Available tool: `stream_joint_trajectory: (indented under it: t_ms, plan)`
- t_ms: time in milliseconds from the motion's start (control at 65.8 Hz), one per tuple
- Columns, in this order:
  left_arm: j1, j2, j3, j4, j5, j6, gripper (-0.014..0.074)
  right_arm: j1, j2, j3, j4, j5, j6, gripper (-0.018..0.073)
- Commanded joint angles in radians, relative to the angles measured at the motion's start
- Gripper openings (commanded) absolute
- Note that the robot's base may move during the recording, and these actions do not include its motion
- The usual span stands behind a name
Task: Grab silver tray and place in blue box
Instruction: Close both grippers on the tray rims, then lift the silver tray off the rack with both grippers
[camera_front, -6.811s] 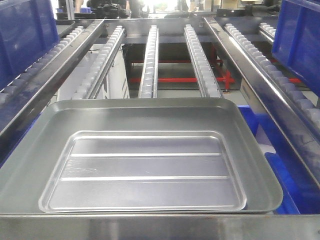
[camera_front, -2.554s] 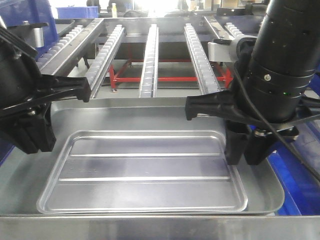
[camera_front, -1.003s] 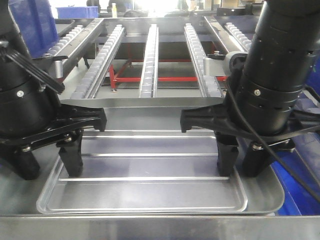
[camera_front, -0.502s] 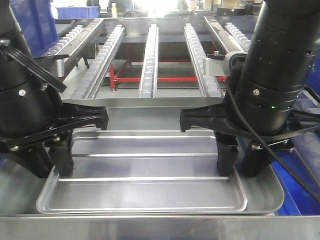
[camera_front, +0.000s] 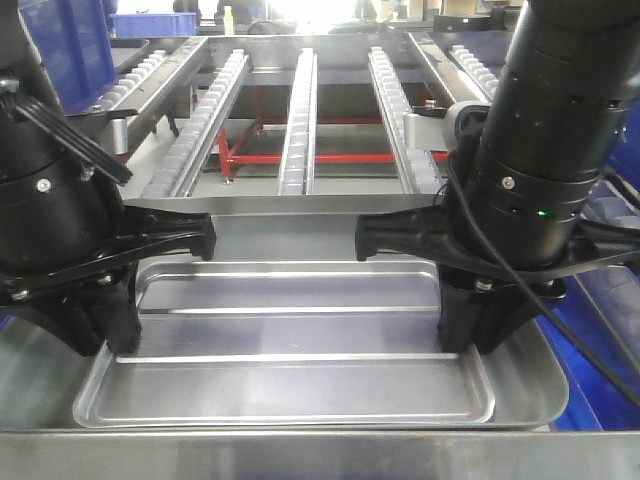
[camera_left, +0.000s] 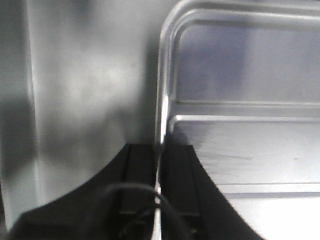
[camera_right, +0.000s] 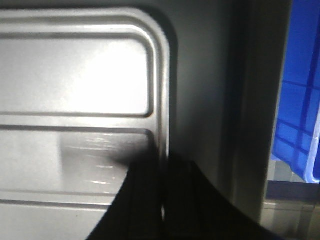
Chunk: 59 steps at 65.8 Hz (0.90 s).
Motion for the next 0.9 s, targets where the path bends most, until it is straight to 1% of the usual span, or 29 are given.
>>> stream_joint_trajectory:
  t_ms: [0,76,152,274,365,502,563,593,623,684,745,806,882]
  plan:
    - [-0.006,-0.037,-0.040,-0.001,-0.005,-0.005,-0.0014,-0.001,-0.036,-0.025,-0.007,0.007,-0.010,0.0060]
    - [-0.006,-0.049,-0.063,-0.009,0.021,-0.005,-0.0014,-0.001,-0.057,-0.041,0.000,0.048,-0.010,0.0060]
    - [-0.006,-0.071,-0.083,-0.011,0.047,-0.005,-0.0014,-0.001,-0.087,-0.050,0.000,0.061,-0.004,0.0060]
    - [-0.006,-0.125,-0.089,-0.013,0.091,-0.005,-0.0014,-0.001,-0.142,-0.056,0.000,0.066,0.023,0.0060]
    - [-0.006,-0.165,-0.089,-0.013,0.125,-0.005,-0.0014,0.001,-0.177,-0.056,0.000,0.106,0.044,0.0062]
    - [-0.036,-0.217,-0.089,-0.011,0.168,-0.020,-0.0014,0.038,-0.219,-0.053,-0.015,0.140,0.087,0.0062]
    - [-0.067,-0.242,-0.081,0.015,0.185,-0.075,-0.0014,0.072,-0.243,-0.053,-0.073,0.153,0.161,0.0062]
    - [-0.082,-0.254,-0.071,0.034,0.197,-0.123,-0.0014,0.088,-0.250,-0.052,-0.111,0.167,0.196,0.0062]
    - [-0.102,-0.271,-0.058,0.067,0.209,-0.175,-0.0014,0.109,-0.261,-0.049,-0.149,0.194,0.235,0.0062]
    - [-0.138,-0.301,-0.039,0.125,0.229,-0.238,-0.0014,0.147,-0.276,-0.041,-0.200,0.235,0.290,0.0062]
    - [-0.176,-0.333,-0.019,0.155,0.255,-0.271,-0.0014,0.192,-0.301,-0.024,-0.235,0.256,0.338,0.0060]
    - [-0.215,-0.363,-0.002,0.157,0.280,-0.278,-0.0014,0.227,-0.327,-0.009,-0.247,0.262,0.364,0.0060]
    - [-0.256,-0.399,0.017,0.152,0.296,-0.311,-0.0014,0.275,-0.356,0.007,-0.249,0.272,0.391,0.0060]
